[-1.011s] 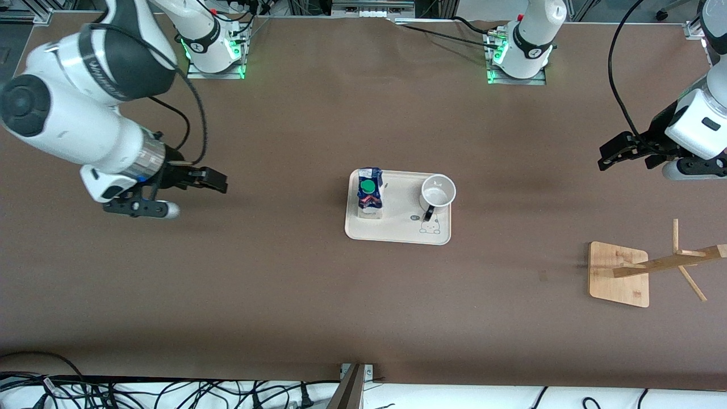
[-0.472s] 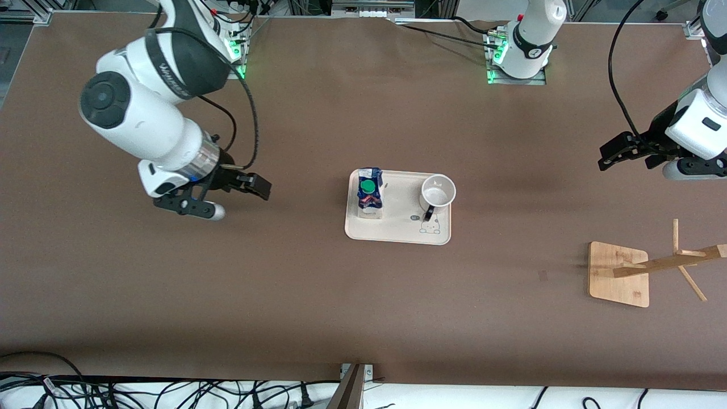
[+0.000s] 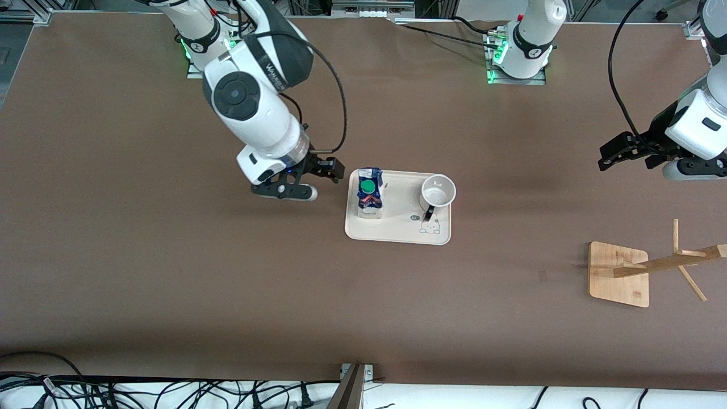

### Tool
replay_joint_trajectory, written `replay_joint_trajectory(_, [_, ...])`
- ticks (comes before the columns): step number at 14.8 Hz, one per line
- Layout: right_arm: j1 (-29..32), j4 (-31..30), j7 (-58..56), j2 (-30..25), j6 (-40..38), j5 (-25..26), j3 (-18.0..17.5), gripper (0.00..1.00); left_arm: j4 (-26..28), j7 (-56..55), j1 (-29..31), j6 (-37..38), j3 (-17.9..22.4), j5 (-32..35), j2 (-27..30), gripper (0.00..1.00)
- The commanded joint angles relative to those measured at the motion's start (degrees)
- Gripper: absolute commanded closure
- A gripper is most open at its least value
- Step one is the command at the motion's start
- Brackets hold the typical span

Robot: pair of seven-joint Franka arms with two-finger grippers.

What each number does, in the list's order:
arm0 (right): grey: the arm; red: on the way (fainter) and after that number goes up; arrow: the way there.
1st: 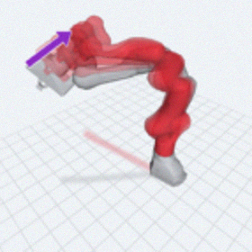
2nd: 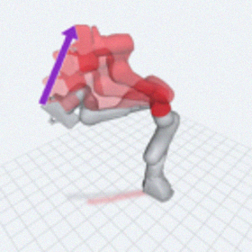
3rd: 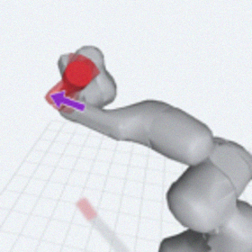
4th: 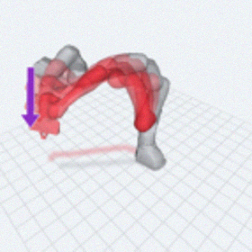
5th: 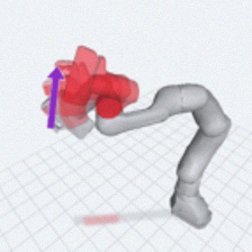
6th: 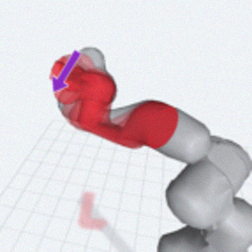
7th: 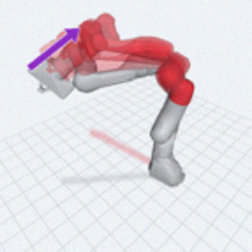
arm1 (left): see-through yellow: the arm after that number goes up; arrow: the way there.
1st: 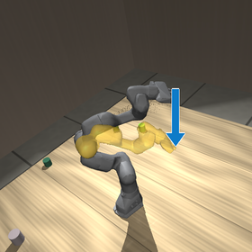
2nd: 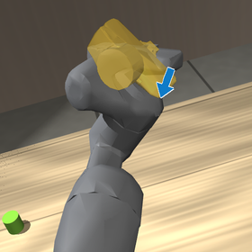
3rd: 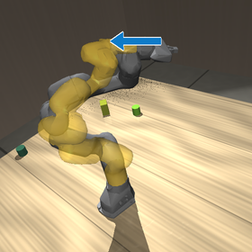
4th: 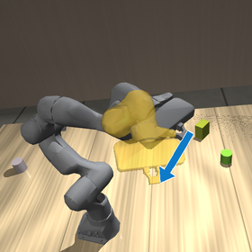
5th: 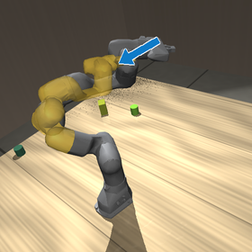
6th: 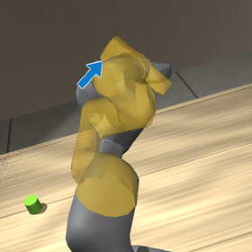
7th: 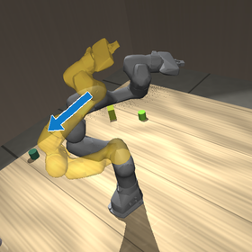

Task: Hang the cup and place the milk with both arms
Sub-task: 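Lower the right gripper over the blue milk carton on the tray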

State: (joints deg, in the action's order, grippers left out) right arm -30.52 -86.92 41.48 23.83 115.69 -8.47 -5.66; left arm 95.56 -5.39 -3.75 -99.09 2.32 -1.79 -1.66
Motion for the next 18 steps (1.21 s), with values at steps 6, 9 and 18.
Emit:
replay_joint_trajectory(6, [-4.1,0.4,5.8,2.6,5.5,-0.1,0.7,0.00,-1.5,-0.5,0.1,0.6,-0.1,1.3,-0.7,0.00])
replay_joint_trajectory(9, [-4.7,0.4,8.1,4.5,9.5,0.0,0.7,0.00,-1.6,-0.6,0.1,0.6,-0.2,1.3,-0.7,0.00])
replay_joint_trajectory(18, [-7.8,1.0,11.3,8.5,15.8,0.0,0.7,0.00,-1.8,-0.6,0.1,0.6,-0.6,1.0,-0.4,0.00])
